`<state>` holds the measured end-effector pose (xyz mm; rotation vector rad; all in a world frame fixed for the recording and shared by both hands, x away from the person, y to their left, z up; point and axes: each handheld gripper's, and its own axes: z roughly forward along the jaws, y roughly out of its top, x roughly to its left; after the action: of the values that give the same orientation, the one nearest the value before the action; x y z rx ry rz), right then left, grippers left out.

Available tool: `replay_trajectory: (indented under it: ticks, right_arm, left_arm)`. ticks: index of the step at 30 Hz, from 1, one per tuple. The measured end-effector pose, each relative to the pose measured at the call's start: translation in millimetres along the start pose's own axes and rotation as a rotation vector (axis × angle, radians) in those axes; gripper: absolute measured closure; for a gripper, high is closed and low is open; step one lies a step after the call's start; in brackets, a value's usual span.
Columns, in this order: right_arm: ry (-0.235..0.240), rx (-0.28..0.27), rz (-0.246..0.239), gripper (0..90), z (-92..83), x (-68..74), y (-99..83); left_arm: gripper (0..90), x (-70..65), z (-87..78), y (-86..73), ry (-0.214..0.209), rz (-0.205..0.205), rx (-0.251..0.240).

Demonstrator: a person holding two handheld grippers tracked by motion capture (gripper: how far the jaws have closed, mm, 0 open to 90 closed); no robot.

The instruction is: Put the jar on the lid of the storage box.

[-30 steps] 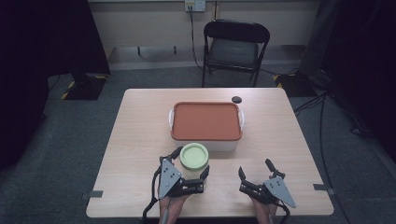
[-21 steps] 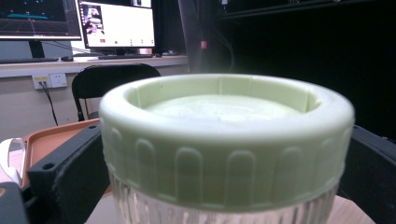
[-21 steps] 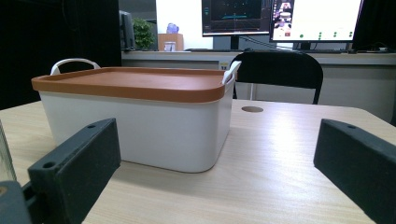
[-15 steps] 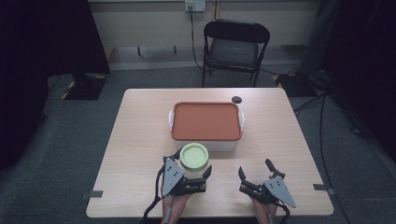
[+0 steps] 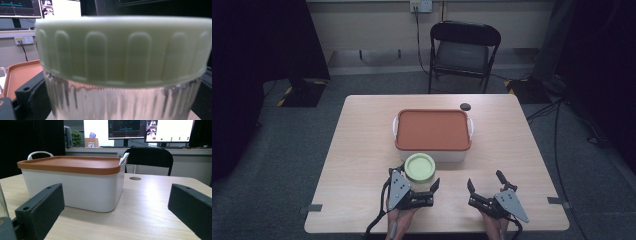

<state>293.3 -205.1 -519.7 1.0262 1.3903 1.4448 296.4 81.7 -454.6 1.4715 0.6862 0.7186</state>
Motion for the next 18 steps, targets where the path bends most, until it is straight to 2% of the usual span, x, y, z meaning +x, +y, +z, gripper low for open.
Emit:
replay_trajectory:
  ticks: [8,18]
  right_arm:
    - [0.001,0.000,0.000,0.0,-0.1,0.0,0.0]
    - [0.002,0.000,0.000,0.0,-0.1,0.0,0.0]
  left_arm:
    - [0.8,-0.3,0.1,-4.3,-0.008,-0.012,0.007]
    - [0.7,-0.4,2.5,-9.4,0.007,0.001,0.008]
